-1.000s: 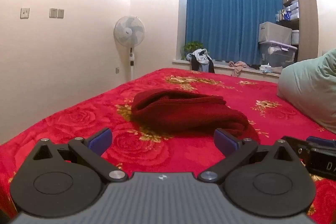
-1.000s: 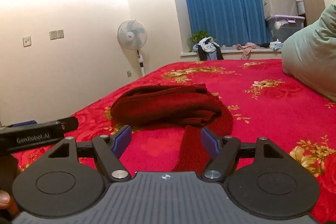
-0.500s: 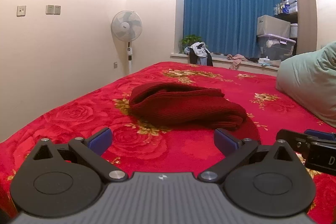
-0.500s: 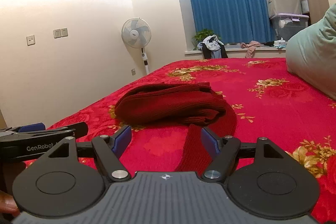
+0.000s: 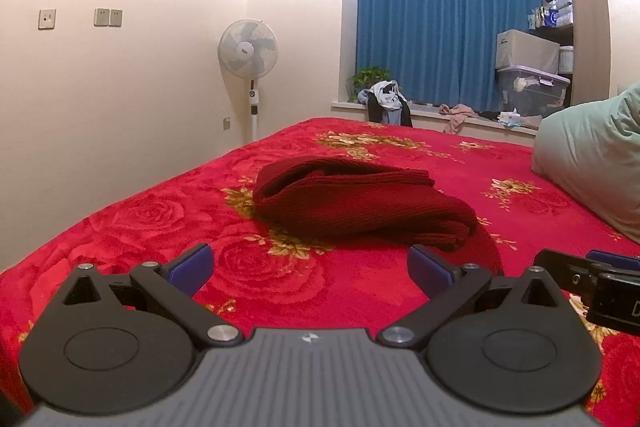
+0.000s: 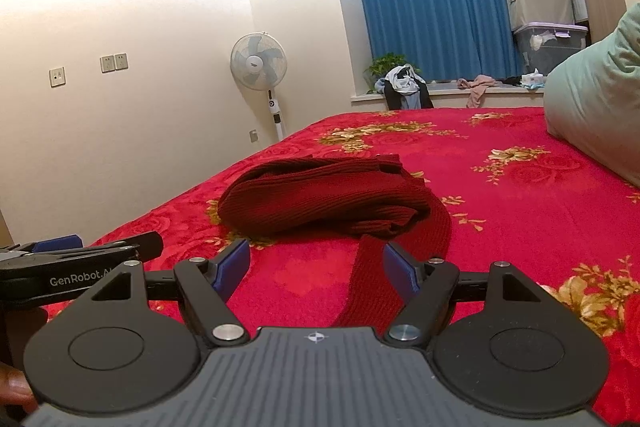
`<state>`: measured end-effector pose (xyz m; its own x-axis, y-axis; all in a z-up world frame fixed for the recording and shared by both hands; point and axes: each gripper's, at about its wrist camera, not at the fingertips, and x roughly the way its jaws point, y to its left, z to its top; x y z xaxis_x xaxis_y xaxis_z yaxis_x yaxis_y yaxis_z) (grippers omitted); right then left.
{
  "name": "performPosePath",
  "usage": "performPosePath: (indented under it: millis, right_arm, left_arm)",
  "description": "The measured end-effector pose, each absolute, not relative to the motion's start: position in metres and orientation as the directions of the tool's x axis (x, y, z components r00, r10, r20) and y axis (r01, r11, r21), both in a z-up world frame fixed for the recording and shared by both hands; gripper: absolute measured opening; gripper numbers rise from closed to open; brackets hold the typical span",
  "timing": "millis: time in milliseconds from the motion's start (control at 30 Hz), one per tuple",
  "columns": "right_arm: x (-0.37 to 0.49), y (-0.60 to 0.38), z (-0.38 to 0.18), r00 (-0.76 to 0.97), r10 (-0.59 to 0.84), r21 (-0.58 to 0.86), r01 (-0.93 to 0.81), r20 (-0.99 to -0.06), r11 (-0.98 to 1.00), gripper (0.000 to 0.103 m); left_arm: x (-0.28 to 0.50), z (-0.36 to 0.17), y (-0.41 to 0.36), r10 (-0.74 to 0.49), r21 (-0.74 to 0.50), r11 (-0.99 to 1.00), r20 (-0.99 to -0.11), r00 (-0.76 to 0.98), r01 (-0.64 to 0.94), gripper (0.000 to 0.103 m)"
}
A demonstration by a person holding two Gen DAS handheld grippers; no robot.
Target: Fold small clothes
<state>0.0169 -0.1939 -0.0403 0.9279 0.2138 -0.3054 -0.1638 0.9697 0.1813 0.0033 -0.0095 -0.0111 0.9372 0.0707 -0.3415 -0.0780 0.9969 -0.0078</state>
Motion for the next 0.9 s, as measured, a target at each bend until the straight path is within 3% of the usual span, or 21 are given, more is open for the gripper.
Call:
performPosePath:
  millis: [900]
  right_arm:
    - [0.0174,-0.1945,-0.0416,0.928,0.214,0.18,-0.165,-0.306,0.97,0.075]
  left_arm:
    - [0.0044,-0.012,-0.01,0.078,-0.01,0.996,-0.351,0.933,-0.087,0.103]
